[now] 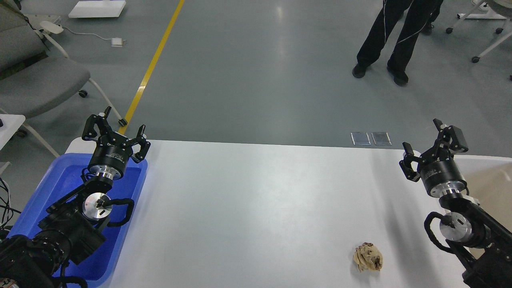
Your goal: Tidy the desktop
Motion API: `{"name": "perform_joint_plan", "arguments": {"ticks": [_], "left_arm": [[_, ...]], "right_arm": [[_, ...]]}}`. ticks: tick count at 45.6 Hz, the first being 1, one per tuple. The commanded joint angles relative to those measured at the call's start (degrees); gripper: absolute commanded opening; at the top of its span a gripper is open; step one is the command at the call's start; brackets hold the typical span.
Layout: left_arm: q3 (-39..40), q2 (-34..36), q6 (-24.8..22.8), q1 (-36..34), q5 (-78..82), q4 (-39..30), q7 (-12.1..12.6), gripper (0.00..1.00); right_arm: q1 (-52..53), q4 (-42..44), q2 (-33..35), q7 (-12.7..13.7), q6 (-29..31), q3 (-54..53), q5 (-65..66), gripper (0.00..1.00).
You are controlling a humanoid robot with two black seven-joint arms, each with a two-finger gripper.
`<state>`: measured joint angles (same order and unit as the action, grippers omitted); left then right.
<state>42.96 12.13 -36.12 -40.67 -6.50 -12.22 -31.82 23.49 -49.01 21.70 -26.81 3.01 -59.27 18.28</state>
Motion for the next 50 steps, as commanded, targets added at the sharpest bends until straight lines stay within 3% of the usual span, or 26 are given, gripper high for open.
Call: {"name": "perform_joint_plan", "arguments": {"ticks": [1,35,38,43,50], "left_arm": [[0.02,0.0,0.0,-0.02,0.0,0.0,-0.09,1.0],[0.02,0.0,0.0,-0.02,0.0,0.0,0.0,1.0],[0.02,0.0,0.0,-0.02,0.09,0.0,0.0,1.0],[0.02,0.0,0.0,-0.02,0.08,0.0,0.0,1.0],[0.02,0.0,0.0,-0.02,0.09,0.0,0.0,1.0]], "right_arm": [[0.5,0.15,-0.08,0.0,0.06,0.03,0.0,1.0],[1.91,0.32,2.47,0.53,-0.38,0.21,-1.31,1.0],[1.73,-0.56,3.61,1.49,-0.11,0.47,-3.59,1.0],[1.99,-2.75,6.77,5.88,-1.87,4.68,-7.9,1.0],[3.22,-11.7,18.36,9.32,-2.05,14.34,-7.21,1.0]]}}
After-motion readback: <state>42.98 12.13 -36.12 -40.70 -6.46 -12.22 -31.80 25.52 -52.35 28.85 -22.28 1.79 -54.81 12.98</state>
